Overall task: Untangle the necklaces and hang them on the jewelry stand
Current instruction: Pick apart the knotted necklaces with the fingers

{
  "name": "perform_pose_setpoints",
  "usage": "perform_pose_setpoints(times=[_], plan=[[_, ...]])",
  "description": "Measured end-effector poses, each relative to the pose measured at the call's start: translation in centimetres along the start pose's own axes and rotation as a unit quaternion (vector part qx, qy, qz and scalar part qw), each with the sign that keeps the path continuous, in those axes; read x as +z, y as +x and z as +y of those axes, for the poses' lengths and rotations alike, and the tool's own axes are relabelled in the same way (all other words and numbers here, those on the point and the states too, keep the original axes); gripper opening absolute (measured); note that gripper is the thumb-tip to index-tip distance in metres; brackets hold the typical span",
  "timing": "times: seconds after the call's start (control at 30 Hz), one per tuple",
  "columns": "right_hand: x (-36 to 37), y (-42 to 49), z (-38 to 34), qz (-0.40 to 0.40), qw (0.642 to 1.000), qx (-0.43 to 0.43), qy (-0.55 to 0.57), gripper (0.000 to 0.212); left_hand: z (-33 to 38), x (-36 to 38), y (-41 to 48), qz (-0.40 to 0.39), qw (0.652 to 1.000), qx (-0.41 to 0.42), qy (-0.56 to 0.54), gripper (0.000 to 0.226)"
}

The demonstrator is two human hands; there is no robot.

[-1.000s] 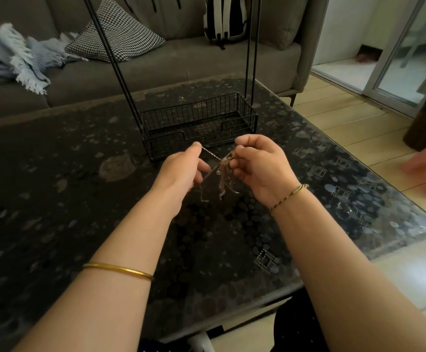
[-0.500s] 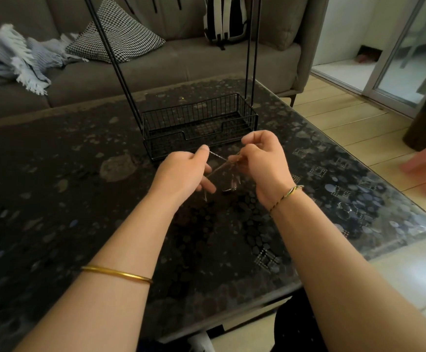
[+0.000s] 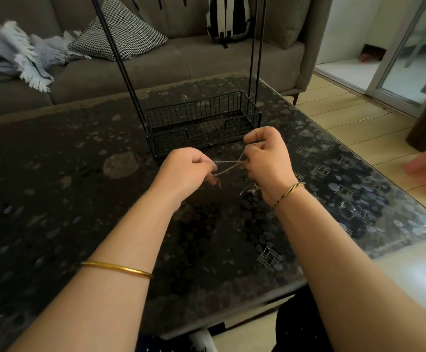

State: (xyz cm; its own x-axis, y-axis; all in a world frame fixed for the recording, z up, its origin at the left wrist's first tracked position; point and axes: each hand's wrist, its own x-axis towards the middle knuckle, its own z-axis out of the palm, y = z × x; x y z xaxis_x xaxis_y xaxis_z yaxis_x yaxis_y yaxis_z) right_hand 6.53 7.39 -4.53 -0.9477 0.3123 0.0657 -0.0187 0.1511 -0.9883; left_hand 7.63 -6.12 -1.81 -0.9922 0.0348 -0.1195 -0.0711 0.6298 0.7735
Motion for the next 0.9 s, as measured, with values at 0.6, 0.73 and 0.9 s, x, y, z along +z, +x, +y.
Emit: perform_pose_setpoints(times=[0.6,0.73,0.9], plan=[[-0.4,-0.1,0.1,0.037,0.992,-0.026,-0.119,0.015,-0.5,-0.3,0.6,0.013,0.998,-0.051,0.026,0.016],[-0.3,-0.4,-0.6,-0.011,0.99,0.098,0.103,0.019,-0.6,-0.1,0.6,0.032,0.992,-0.064,0.108,0.011],[0.1,-0.7,-0.8,-0.04,0.981,0.111,0.154,0.019,-0.6,0.3,0.6,0.057,0.981,-0.04,0.18,0.011]])
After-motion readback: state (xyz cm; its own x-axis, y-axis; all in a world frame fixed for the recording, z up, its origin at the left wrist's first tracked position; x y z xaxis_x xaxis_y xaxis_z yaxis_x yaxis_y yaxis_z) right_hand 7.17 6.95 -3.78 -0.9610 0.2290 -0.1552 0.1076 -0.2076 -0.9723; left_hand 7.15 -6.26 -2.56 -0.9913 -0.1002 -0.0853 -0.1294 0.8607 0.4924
